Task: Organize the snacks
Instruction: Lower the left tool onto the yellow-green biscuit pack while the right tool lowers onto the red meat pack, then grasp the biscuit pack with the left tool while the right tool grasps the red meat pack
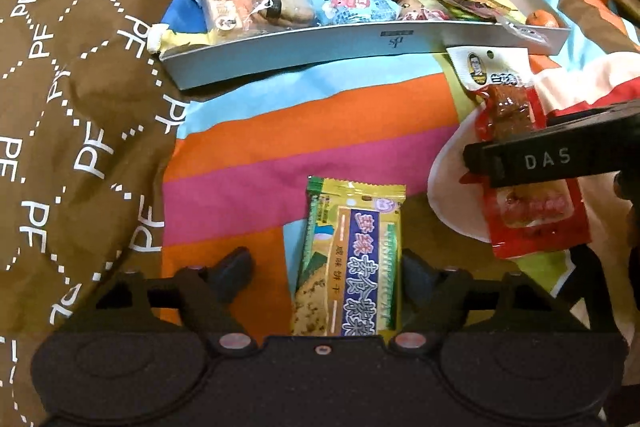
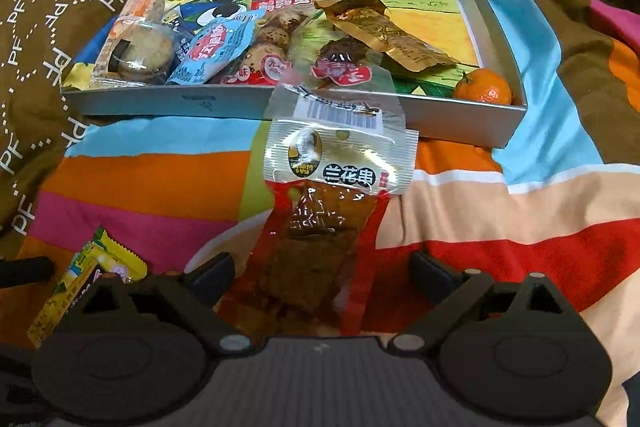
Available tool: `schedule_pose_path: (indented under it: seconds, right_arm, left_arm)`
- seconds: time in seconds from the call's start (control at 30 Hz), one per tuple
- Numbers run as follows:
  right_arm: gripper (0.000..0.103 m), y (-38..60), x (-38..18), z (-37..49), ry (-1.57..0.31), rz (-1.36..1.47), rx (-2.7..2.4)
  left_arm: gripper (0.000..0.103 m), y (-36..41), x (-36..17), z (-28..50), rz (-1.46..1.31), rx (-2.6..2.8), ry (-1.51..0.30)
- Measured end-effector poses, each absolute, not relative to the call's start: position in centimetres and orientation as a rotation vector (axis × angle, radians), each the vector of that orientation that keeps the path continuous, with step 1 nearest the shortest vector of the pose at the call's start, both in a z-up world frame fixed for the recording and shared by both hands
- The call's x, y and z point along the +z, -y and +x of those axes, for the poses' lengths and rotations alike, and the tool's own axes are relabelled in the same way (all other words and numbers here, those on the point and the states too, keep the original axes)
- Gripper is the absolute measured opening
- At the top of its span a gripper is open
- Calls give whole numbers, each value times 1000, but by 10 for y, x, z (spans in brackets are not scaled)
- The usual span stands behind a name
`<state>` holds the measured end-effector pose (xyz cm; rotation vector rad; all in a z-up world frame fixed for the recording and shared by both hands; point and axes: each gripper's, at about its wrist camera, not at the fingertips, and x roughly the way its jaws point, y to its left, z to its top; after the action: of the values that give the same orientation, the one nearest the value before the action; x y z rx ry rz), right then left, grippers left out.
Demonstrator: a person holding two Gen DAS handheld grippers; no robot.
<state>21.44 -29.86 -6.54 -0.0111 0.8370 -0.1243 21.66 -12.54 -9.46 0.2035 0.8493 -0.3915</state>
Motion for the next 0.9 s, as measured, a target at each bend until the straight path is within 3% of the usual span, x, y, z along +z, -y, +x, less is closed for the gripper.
schedule_pose_path:
  seconds: [0.1,0.2,0.5,0.7,0.9]
  right_arm:
    - [80,296,-63,212,-839,-8,-100]
    - [68,292,-61,208,-841,-9,-79]
    - [65,279,-60,190,-921,46,67]
    - [74,259,-66,184,-932,-28,103]
    - [91,245,-76,181,-938,-66,86]
  left_arm:
    - [52,125,-91,215,198,-398,-853]
    - [50,123,-91,215,194,-396,-866]
    - [50,83,-84,235,-111,-324,-1013]
    - [51,77,-85,239,-170,-316,-1030]
    - [63,82,-85,241,-133,-338,-1025]
